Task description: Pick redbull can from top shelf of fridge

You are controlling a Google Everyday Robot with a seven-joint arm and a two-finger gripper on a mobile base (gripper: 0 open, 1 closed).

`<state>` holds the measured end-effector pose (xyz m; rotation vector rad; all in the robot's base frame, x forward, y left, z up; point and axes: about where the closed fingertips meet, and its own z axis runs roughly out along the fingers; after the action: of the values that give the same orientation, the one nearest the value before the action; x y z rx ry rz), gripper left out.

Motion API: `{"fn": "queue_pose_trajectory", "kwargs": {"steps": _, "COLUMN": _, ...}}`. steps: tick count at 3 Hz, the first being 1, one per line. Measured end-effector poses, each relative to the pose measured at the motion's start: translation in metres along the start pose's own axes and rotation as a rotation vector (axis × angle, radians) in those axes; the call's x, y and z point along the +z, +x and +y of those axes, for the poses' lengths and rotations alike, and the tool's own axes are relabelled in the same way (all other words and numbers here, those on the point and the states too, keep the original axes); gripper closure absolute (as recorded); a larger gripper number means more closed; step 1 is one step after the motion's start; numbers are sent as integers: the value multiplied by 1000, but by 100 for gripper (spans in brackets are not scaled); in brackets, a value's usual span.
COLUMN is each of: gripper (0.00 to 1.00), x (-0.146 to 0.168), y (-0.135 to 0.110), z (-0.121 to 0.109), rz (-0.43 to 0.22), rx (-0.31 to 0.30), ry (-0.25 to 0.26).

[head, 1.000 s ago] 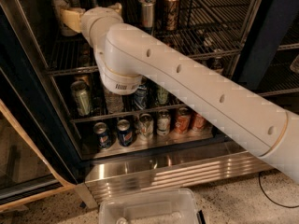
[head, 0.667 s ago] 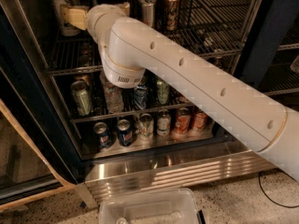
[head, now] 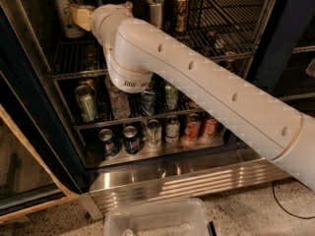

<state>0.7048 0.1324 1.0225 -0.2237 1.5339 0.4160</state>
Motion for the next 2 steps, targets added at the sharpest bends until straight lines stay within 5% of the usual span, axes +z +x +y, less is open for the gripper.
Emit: {"fn": "queue_pose_trajectory", "kwargs": {"steps": 2, "gripper": 23, "x": 0, "y": 0, "z": 0, "rz": 0, "rx": 0, "ry": 0}}
